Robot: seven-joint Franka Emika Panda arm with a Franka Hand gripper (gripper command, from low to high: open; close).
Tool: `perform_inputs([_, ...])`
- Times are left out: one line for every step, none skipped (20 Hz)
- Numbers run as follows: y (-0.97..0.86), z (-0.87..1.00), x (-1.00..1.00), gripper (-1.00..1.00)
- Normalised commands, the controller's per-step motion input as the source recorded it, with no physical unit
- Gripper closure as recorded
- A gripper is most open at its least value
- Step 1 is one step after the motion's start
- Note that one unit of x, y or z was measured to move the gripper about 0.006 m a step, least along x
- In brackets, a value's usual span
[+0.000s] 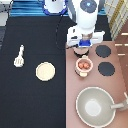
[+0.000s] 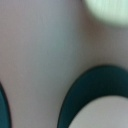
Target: Take the lid off the pot, put the pot on the plate, and use the tool to push the pot to the front of the table.
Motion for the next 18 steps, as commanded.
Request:
perform_inputs([0.05,0.66,0.82,-1.0])
perform_inputs([0.0,0.62,0.82,-1.0])
perform_inputs([0.0,0.57,0.83,-1.0])
perform_inputs([0.0,0.56,0.87,-1.0])
perform_inputs([0.0,0.54,0.88,-1.0])
perform_inputs([0.0,0.5,0.88,-1.0])
perform_inputs([-0.01,0.5,0.89,-1.0])
perform_inputs([-0.02,0.49,0.89,-1.0])
perform_inputs([-0.04,0.49,0.89,-1.0])
perform_inputs([-0.07,0.48,0.88,-1.0])
perform_inputs([-0.11,0.48,0.86,-1.0])
perform_inputs([-0.18,0.48,0.85,-1.0])
perform_inputs([-0.26,0.4,0.84,-1.0])
perform_inputs([-0.33,0.31,0.83,-1.0])
perform_inputs([-0.35,0.26,0.85,-1.0])
perform_inputs([-0.39,0.2,0.85,-1.0])
perform_inputs([-0.43,0.09,0.85,-1.0])
perform_inputs([-0.51,0.0,0.83,-1.0])
